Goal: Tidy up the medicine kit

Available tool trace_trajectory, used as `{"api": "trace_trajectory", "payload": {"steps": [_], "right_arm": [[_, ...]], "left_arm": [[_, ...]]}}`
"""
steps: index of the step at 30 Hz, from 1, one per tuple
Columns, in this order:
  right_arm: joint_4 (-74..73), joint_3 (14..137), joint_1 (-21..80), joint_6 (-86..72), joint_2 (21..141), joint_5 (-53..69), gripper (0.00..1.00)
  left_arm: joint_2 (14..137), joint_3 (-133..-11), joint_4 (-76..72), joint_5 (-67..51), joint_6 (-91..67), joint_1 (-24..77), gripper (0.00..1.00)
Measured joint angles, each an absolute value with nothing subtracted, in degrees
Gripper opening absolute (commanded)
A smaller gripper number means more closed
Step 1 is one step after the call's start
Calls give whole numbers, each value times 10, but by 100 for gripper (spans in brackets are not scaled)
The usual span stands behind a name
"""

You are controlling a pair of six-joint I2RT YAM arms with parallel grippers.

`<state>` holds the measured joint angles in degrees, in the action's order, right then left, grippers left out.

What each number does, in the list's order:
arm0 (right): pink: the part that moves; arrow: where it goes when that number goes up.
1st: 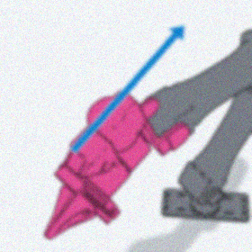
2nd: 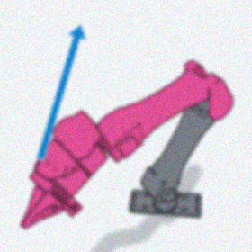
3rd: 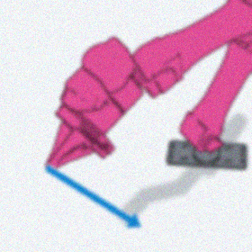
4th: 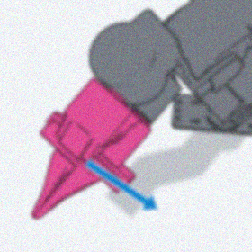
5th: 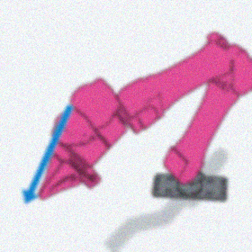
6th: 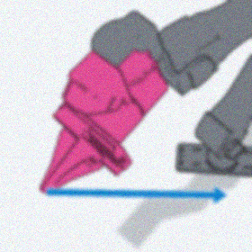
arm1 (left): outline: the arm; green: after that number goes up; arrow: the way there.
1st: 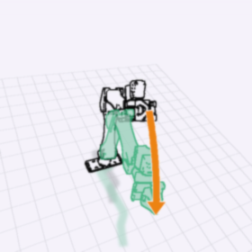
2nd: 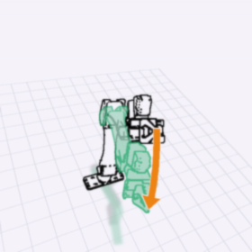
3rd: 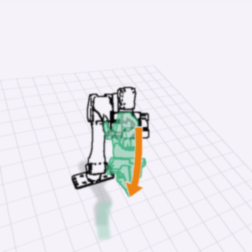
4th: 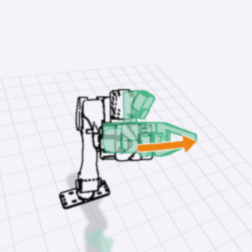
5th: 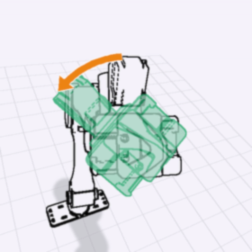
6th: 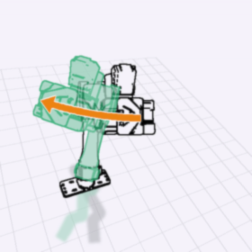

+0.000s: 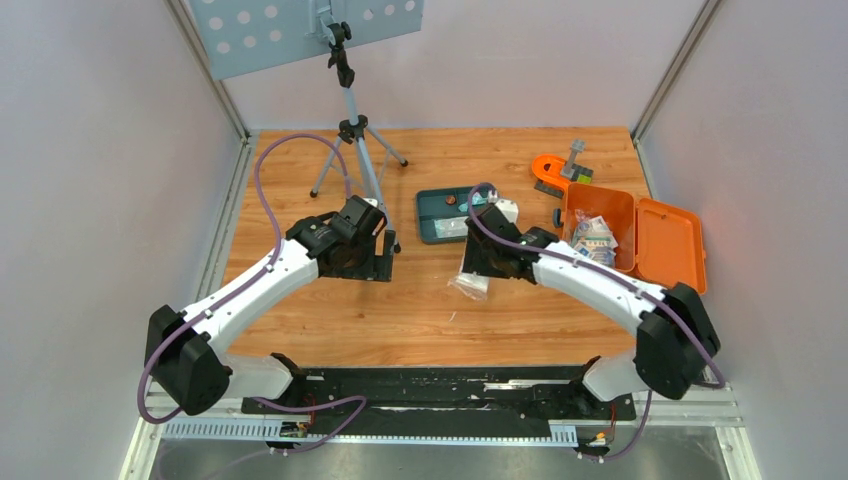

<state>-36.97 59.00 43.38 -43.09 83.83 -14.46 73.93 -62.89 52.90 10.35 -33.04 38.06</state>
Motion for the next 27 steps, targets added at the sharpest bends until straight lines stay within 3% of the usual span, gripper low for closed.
{"api": "trace_trajectory", "payload": {"steps": [12, 23, 26, 27], "right_arm": [[-373, 607, 251, -296, 664, -165, 49], [-371, 622, 48, -227, 641, -198, 52], [-359, 632, 26, -206, 661, -211, 67], [-352, 634, 20, -200, 670, -212, 79]], "left_arm": [[740, -635, 529, 101, -324, 377, 99], [751, -651, 529, 95, -319, 371, 99], [759, -655, 529, 94, -318, 370, 99], [761, -657, 529, 93, -318, 370, 99]]}}
